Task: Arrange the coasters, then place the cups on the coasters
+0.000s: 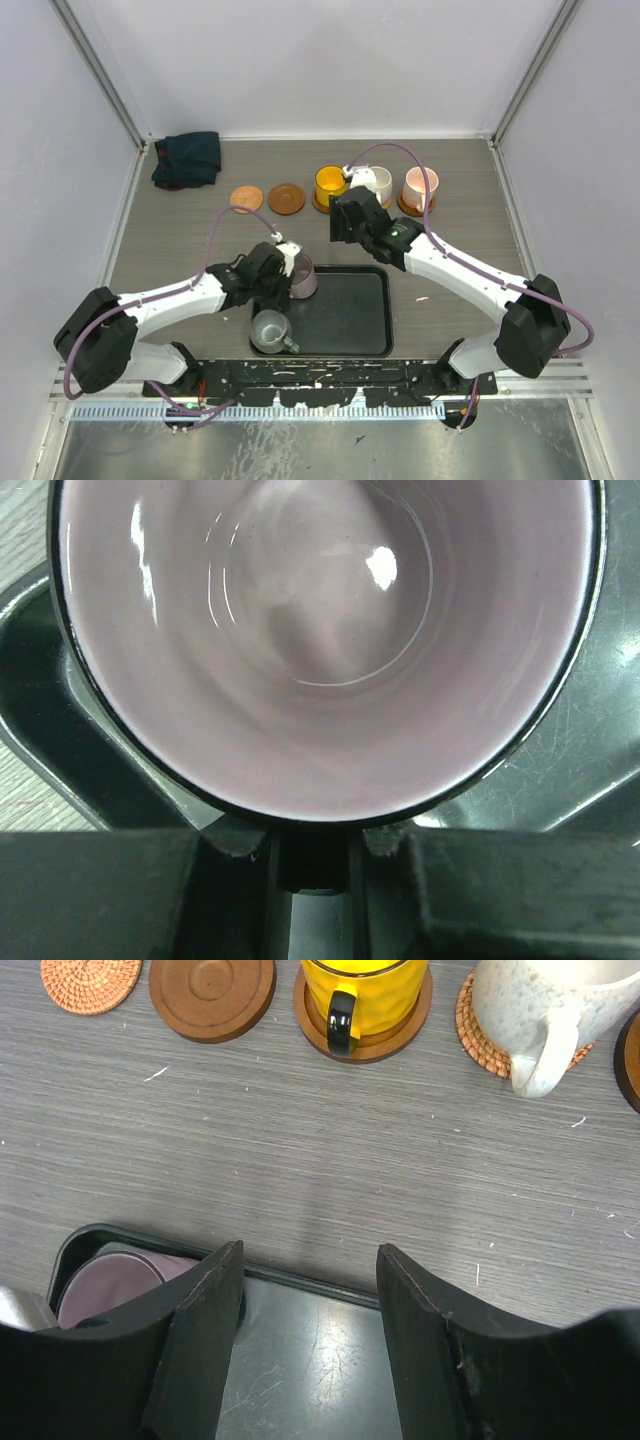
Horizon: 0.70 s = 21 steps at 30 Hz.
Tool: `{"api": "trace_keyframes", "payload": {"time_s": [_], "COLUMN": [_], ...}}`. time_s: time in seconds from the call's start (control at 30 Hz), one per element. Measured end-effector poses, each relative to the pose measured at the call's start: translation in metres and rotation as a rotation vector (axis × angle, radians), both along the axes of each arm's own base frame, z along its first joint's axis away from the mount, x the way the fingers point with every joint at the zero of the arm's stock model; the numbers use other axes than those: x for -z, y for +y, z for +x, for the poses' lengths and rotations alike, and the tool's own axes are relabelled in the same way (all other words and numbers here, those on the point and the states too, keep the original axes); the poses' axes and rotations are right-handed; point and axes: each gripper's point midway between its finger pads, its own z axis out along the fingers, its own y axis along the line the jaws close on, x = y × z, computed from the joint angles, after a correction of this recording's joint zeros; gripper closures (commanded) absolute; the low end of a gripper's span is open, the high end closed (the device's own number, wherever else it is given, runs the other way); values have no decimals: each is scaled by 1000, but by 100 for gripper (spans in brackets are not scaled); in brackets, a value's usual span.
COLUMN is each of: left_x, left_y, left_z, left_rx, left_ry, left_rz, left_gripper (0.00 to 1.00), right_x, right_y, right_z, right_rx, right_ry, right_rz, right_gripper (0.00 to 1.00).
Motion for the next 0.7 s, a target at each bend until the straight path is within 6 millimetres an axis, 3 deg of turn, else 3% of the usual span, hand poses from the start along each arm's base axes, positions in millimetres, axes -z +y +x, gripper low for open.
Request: {"api": "trace_keyframes", "payload": {"time_s": [0.33, 0.5, 0.7], "left_x": [-30, -52, -89], "left_y": [21, 24, 12], "left_z": [20, 35, 76], "left_rx": [-101, -152, -222], "left_ry": [-180, -249, -333], "left_rz": [30, 37, 67], "left_gripper": [100, 100, 100], "right_x": [3, 20, 34], "right_y": [1, -13, -37], "right_z": [0, -9, -19], "right_rx": [4, 25, 88], "right_ry": [-3, 11, 11], "right_rz": [13, -17, -54], "right_gripper": [40, 39, 39]}}
